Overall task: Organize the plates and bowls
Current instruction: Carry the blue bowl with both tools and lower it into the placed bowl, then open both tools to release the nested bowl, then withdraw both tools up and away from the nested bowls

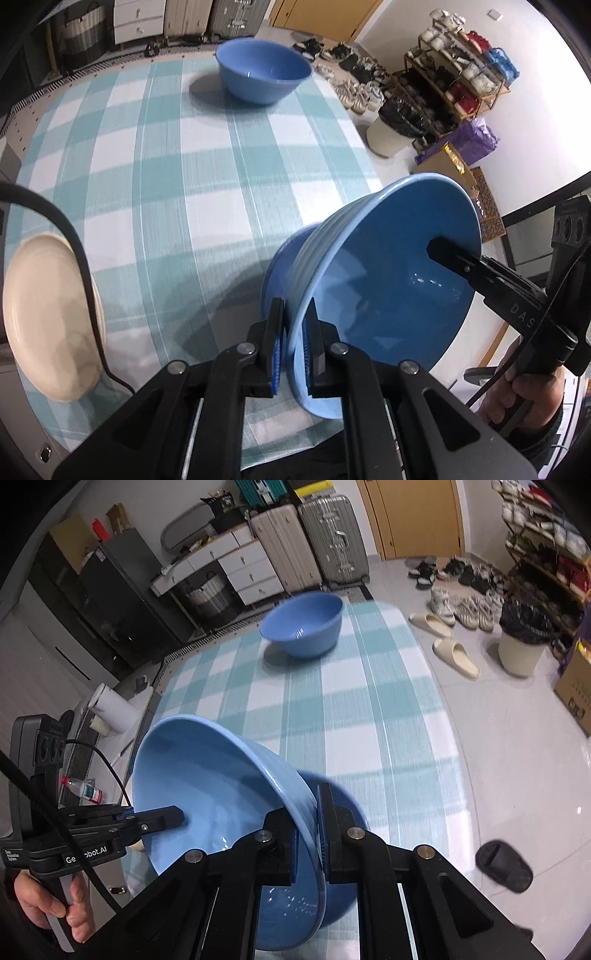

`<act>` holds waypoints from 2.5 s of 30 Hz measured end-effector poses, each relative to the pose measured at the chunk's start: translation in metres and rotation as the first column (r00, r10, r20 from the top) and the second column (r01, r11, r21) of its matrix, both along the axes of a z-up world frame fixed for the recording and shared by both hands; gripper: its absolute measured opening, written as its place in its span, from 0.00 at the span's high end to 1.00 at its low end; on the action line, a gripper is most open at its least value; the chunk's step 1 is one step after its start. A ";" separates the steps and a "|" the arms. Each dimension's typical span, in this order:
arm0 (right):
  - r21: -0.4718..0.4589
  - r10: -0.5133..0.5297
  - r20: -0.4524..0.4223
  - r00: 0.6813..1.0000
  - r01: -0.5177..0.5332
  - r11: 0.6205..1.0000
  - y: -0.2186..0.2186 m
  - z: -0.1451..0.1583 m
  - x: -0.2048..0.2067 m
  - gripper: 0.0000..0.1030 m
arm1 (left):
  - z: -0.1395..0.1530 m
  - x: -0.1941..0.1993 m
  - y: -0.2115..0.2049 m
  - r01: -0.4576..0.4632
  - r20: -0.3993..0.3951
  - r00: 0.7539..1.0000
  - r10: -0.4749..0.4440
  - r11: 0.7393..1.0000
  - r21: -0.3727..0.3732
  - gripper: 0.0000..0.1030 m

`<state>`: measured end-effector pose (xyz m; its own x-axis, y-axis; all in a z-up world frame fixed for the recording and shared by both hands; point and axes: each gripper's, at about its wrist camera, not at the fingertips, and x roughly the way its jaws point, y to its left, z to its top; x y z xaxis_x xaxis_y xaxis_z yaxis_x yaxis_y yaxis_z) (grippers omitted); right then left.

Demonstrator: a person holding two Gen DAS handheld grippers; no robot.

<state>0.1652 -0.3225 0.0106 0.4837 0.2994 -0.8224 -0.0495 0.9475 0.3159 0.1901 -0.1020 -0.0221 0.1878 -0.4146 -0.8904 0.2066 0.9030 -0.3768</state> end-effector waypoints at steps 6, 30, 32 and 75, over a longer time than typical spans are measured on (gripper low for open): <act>-0.006 0.008 -0.049 0.999 -0.008 1.000 0.001 -0.025 -0.002 0.91 | -0.013 -0.003 -0.006 0.018 -0.013 1.000 -0.017 0.998 0.054 0.94; -0.120 0.023 -0.075 0.997 -0.032 0.992 0.009 -0.071 0.001 0.91 | -0.044 -0.009 -0.032 0.070 0.091 0.991 -0.101 0.951 0.300 0.92; -0.138 0.027 -0.066 0.997 -0.036 0.990 0.011 -0.070 -0.001 0.91 | -0.045 -0.009 -0.034 0.070 0.098 0.990 -0.106 0.947 0.314 0.91; -0.207 0.041 0.483 0.875 0.068 0.976 0.034 -0.010 -0.119 0.19 | 0.003 -0.086 -0.002 -0.145 0.518 0.853 0.062 0.982 0.122 0.55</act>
<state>0.0464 -0.2883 0.0004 0.8383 0.1367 -0.5278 -0.1306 0.9902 0.0491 0.1038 -0.1041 -0.0190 0.6666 -0.2360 -0.7071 0.2337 0.9669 -0.1023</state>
